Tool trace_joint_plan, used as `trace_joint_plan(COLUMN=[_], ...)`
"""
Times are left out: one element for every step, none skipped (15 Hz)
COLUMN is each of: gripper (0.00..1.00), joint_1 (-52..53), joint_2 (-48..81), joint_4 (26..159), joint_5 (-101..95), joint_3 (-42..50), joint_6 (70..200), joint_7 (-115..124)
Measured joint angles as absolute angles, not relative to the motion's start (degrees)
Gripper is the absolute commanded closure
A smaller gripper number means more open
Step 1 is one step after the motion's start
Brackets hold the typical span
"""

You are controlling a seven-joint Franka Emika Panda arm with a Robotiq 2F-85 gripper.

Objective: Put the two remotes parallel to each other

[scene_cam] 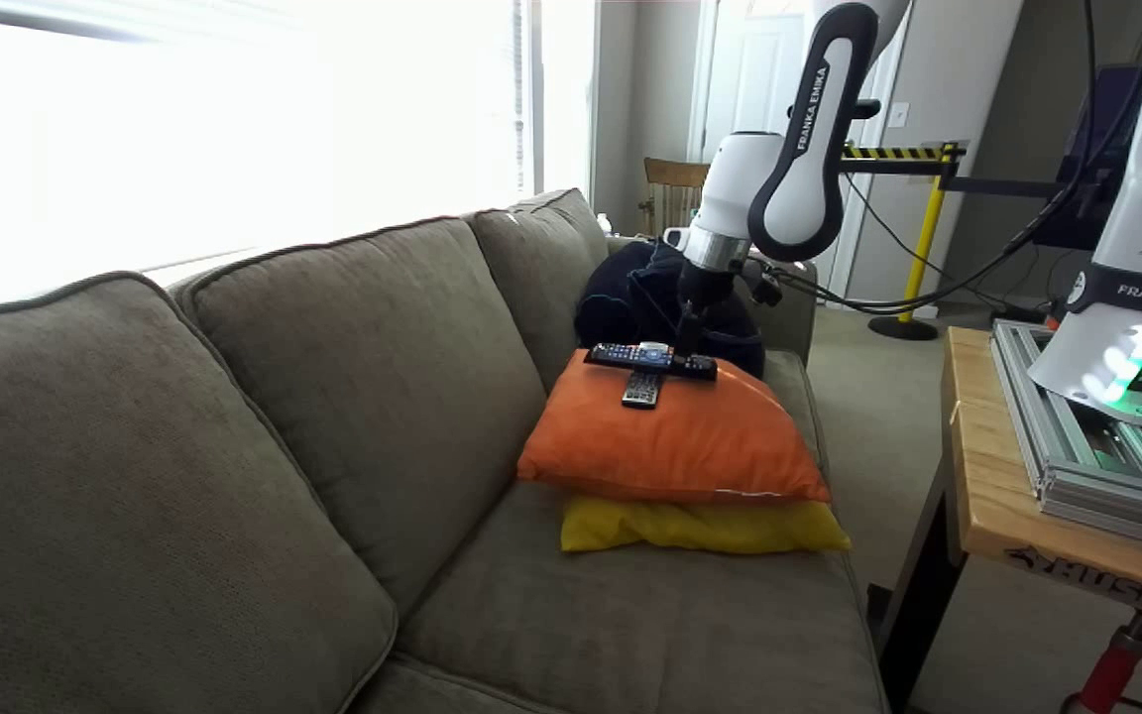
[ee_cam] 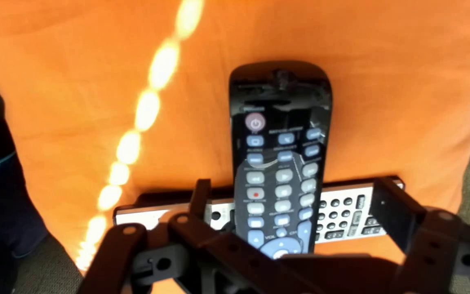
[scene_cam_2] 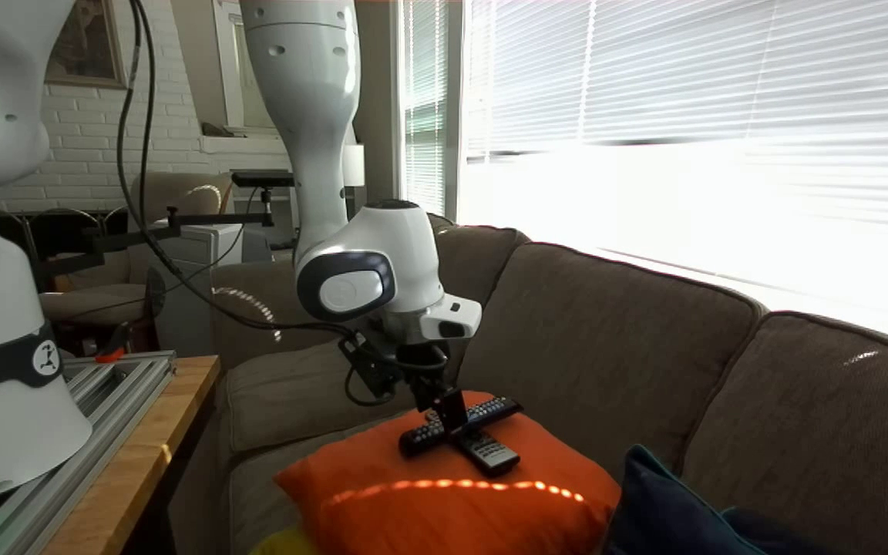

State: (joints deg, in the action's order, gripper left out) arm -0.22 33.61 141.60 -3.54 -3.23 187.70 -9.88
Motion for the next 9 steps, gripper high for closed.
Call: trace_joint_plan(gripper=[0.26,0.34,0.41,0.5,0.56,0.64,0.7,0.72,0.72], joint_1=[-0.24,-0.29,-0.32,-0.4,-0.49,-0.59,-0.67,-0.68,-0.69], joint_2=[34.4,35.06,35.55,35.93,36.2,36.4,36.56,36.63,36.63], joint_4=[140.95,140.32,139.73,139.13,138.64,138.21,137.85,137.61,137.48], joint_5=[-3.57,-3.6,-3.61,-3.64,-3.65,-3.69,-3.72,-3.74,-3.77], joint_3=[-3.23,-3.23,-3.19,-3.19,-3.18,-3.2,-3.21,-3.22,-3.26], joint_6=[188.28,188.7,188.93,188.94,188.94,188.95,188.95,188.94,188.94], joint_7=[-9.88,-9.88,-9.89,-9.89,-9.89,-9.89,-9.89,-9.89,-9.89])
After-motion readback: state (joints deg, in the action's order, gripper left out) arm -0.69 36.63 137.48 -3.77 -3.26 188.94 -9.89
